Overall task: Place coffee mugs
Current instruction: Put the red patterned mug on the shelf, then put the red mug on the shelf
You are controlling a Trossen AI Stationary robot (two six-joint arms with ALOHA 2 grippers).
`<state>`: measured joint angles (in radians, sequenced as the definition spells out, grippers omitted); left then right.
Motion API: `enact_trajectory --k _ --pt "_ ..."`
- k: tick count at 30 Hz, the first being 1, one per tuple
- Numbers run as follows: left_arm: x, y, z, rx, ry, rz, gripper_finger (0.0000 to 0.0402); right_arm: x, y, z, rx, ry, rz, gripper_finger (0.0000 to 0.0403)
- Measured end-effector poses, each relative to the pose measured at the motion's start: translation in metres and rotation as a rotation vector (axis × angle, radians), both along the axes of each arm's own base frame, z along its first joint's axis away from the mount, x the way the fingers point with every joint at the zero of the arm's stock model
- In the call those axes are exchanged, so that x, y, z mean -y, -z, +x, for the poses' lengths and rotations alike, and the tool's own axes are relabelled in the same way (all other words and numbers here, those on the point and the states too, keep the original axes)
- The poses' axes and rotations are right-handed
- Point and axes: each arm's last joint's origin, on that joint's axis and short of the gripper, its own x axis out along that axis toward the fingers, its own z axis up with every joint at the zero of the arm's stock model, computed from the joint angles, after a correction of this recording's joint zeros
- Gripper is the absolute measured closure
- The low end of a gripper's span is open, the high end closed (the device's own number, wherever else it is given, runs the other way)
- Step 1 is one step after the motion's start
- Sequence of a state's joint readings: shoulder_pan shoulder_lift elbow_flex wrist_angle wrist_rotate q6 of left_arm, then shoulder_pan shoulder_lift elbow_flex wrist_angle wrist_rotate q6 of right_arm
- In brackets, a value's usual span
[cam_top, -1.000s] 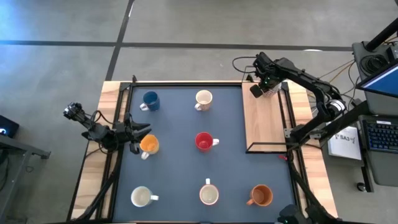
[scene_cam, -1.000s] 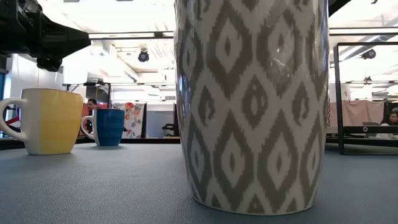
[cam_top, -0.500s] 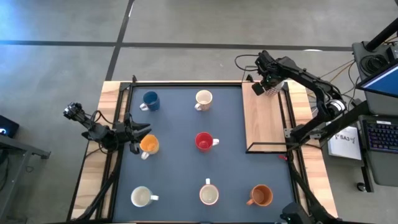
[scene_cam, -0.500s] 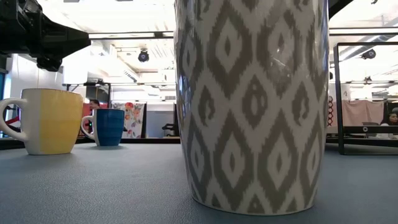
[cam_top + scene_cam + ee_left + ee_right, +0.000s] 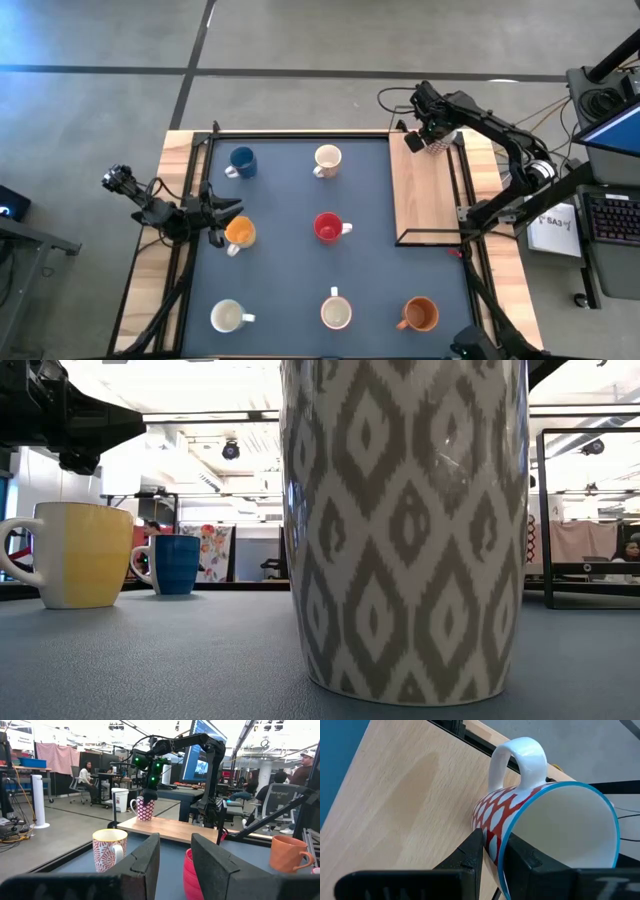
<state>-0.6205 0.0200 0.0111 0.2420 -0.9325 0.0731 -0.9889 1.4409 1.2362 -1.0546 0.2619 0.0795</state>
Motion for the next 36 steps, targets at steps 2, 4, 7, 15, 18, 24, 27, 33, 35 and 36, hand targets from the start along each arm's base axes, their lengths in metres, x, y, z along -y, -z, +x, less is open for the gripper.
enact_trajectory --k 2,4,7,15,18,24,27,33,35,36 --pt "0.000 0.000 0.000 0.000 0.000 0.000 0.0306 -0.001 -0.001 0.000 0.002 -0.001 -0.002 0.0351" --pt "0.000 0.000 0.000 0.000 0.000 0.000 0.0306 -0.002 -0.002 0.000 0.004 -0.003 -0.007 0.0351" --pt "0.000 0.000 0.000 0.000 0.000 0.000 0.0306 -0.002 -0.007 0.000 0.020 0.013 -0.022 0.0351" --pt "0.000 0.000 0.000 0.000 0.000 0.000 0.0306 -0.004 -0.026 0.004 0.071 0.010 -0.075 0.0351" --pt "0.000 0.000 0.000 0.000 0.000 0.000 0.0306 -0.007 -0.033 0.006 0.087 0.010 -0.090 0.0351" --pt "0.000 0.000 0.000 0.000 0.000 0.000 0.0306 -0.021 -0.045 0.016 0.223 -0.034 -0.060 0.0351" --pt "0.000 0.000 0.000 0.000 0.000 0.000 0.0306 -0.030 -0.046 0.028 0.318 -0.090 0.009 0.0351" --pt "0.000 0.000 0.000 0.000 0.000 0.000 0.0306 -0.055 -0.038 0.063 0.333 -0.274 0.043 0.0351" --pt "0.000 0.000 0.000 0.000 0.000 0.000 0.0306 -0.065 -0.034 0.077 0.336 -0.341 0.043 0.0351" --pt "0.000 0.000 0.000 0.000 0.000 0.000 0.0306 -0.070 -0.032 0.085 0.341 -0.384 0.043 0.0351"
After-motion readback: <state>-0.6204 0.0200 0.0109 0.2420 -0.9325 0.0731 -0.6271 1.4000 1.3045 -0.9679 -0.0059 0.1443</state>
